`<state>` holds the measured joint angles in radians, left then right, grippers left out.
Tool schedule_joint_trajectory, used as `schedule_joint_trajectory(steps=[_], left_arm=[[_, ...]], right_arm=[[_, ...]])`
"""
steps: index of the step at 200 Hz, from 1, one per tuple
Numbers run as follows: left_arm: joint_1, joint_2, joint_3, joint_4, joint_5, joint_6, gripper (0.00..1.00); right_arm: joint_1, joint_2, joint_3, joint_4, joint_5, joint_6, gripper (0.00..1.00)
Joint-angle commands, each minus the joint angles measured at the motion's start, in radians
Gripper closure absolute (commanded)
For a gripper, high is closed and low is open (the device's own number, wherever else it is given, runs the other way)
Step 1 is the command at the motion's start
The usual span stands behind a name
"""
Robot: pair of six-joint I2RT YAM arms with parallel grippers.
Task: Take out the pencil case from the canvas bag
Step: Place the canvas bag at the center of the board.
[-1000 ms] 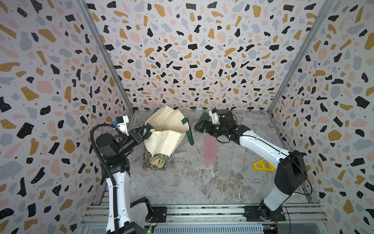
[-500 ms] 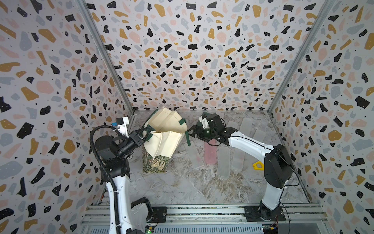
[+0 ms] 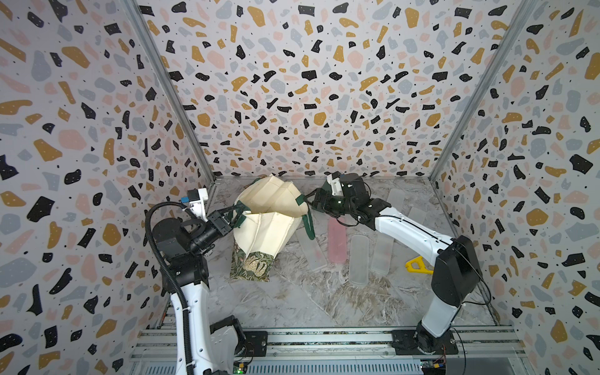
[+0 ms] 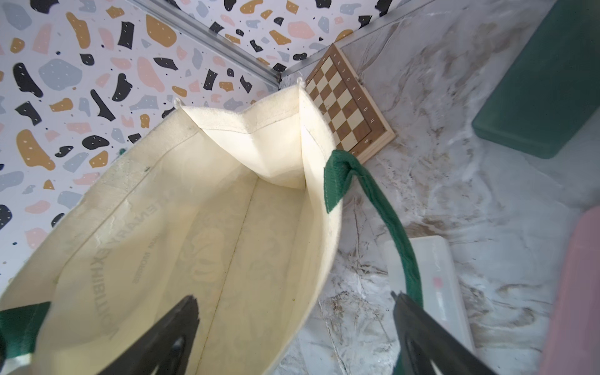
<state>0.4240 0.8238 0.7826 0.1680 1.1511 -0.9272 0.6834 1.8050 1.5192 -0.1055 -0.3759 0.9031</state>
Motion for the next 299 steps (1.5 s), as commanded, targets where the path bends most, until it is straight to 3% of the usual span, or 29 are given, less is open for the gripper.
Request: schedule_joint_trajectory(steps=[1,30,52,88,103,110,153,187,233,262,278,285,299], left_arm=[[-0.002,-0.029,0.033,0.055,0.023,0.014,1.00],[-0.002,-0.037,0.025,0.053,0.024,0.016,1.00],[-0.003,-0.038,0.018,0.053,0.027,0.016,1.00],[-0.002,-0.039,0.006,0.022,0.027,0.046,1.00],[-0.002,-0.038,0.012,-0.062,0.024,0.159,1.00],[-0.002,-0.038,0.017,-0.125,0.019,0.224,1.00],[-0.002,-0.048,0.044,-0.572,-0.017,0.756,1.00],[-0.002,-0.011,0.026,-0.743,0.008,1.000,0.99],[-0.002,0.072,0.024,-0.836,-0.010,1.168,0.73],[-0.002,0.103,0.011,-0.831,-0.030,1.198,0.43],[-0.002,0.096,0.008,-0.824,-0.040,1.201,0.18],[-0.002,0.083,0.008,-0.813,-0.050,1.195,0.01],[-0.003,0.044,0.008,-0.793,-0.074,1.186,0.01]], right_arm=[[0.040,0.048,0.048,-0.073,-0.016,-0.022,0.06],[0.069,0.072,0.046,-0.073,0.006,-0.011,0.10],[0.073,0.074,0.011,0.012,-0.033,0.013,0.23],[0.081,0.071,0.017,0.074,-0.033,-0.004,0.69],[0.080,0.065,0.023,0.064,-0.012,-0.011,0.93],[0.081,0.060,0.021,0.062,0.000,-0.020,0.97],[0.084,0.025,0.021,0.046,0.055,-0.107,1.00],[0.086,0.017,0.033,0.031,0.076,-0.152,1.00],[0.101,0.019,0.042,-0.001,0.119,-0.186,1.00],[0.116,0.008,0.040,0.000,0.152,-0.209,1.00],[0.117,0.021,0.055,-0.019,0.163,-0.212,1.00],[0.117,0.030,0.069,-0.036,0.168,-0.211,1.00],[0.121,0.037,0.078,-0.045,0.170,-0.207,1.00]])
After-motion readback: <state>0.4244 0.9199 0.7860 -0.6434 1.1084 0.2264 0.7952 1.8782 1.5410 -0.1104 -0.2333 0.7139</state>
